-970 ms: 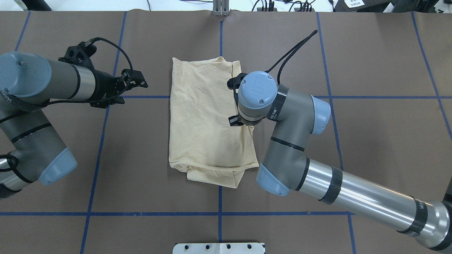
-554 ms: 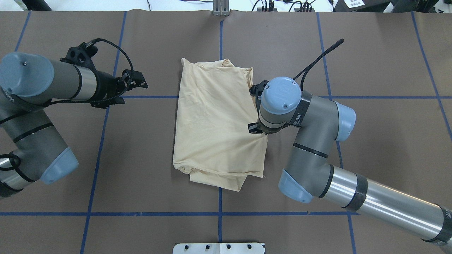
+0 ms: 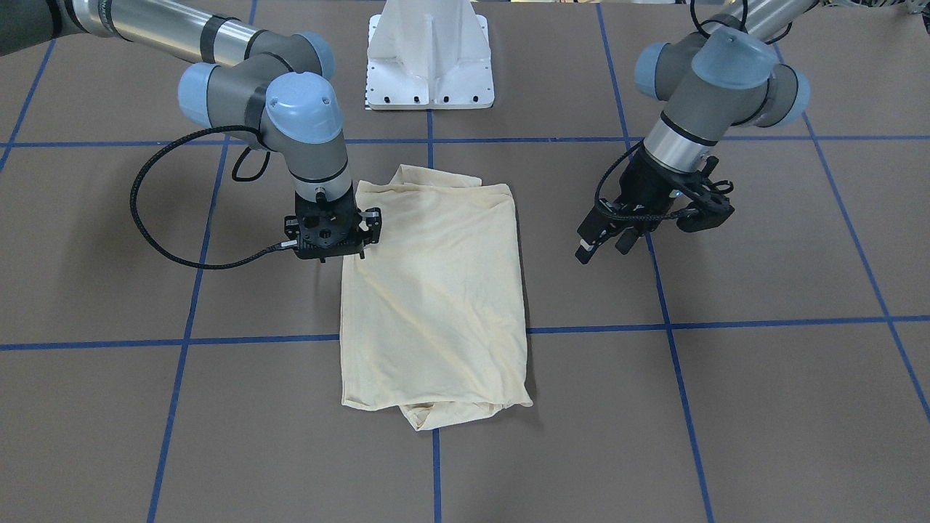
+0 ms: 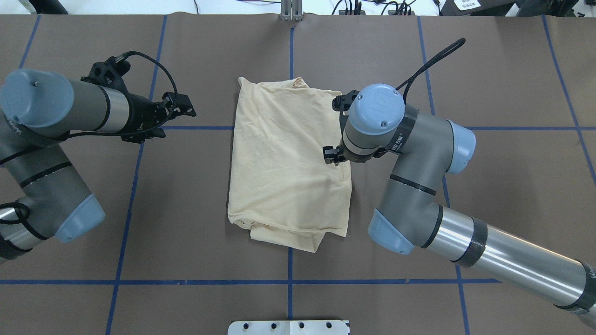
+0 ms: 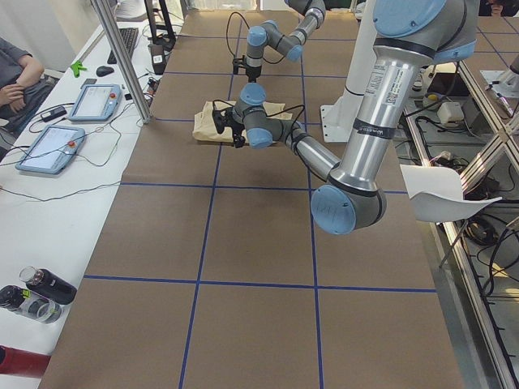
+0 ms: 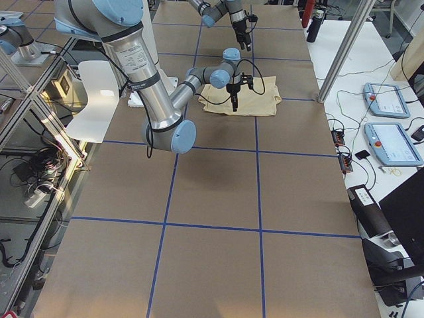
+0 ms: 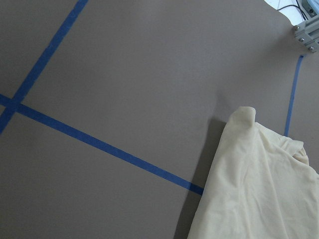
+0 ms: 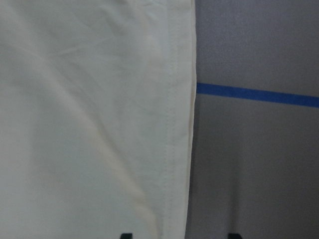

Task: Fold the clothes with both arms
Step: 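Grasp the bundle's far edge with the right gripper while the left gripper approaches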

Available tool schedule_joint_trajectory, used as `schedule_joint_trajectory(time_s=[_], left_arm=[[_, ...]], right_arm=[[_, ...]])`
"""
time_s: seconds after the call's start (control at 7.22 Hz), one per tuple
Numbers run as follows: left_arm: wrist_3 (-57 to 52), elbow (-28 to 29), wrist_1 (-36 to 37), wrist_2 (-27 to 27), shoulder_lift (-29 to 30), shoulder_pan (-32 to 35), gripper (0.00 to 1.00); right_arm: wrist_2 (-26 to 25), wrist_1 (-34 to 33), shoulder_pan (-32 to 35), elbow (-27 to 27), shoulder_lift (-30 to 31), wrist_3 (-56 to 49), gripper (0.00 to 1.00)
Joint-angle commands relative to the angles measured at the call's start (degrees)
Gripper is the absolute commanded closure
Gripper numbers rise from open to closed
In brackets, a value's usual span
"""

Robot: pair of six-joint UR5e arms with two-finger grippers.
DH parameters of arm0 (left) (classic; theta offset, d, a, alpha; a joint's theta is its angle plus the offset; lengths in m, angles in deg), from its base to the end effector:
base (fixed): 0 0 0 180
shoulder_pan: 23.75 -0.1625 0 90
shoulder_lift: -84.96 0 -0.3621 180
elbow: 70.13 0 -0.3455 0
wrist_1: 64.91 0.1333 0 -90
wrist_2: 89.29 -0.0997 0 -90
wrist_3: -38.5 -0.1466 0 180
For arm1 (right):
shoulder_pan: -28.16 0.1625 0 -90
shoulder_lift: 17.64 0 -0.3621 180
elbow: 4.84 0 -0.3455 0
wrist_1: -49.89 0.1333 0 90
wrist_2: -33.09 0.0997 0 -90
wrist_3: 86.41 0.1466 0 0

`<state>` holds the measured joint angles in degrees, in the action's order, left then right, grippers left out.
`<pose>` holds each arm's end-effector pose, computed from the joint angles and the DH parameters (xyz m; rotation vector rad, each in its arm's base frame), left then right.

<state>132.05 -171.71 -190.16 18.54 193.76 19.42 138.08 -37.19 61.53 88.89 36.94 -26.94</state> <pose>0.3647 -0.4634 0.2973 0.1266 1.1771 -0.5417 -0.4876 -0.4354 0.2778 0.1743 -0.7513 -0.0490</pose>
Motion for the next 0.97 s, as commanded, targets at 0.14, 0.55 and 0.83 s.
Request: schedule_joint_trajectory(time_s=[0.14, 0.55, 0.83], left_arm=[[1.80, -2.64, -2.09, 2.12, 0.18, -1.58, 0.00], [13.83, -2.93, -7.73, -6.77, -0.26, -12.26, 0.00], [16.65, -1.53, -7.73, -12.27, -0.70, -18.54, 0.00]], right_arm=[[2.82, 2.45, 0.64, 1.44, -0.71, 5.53, 0.00], [5.05, 2.54, -0.06, 7.59, 0.08, 14.86, 0.00], [5.05, 2.62, -0.85, 8.66, 0.17, 16.46, 0.00]])
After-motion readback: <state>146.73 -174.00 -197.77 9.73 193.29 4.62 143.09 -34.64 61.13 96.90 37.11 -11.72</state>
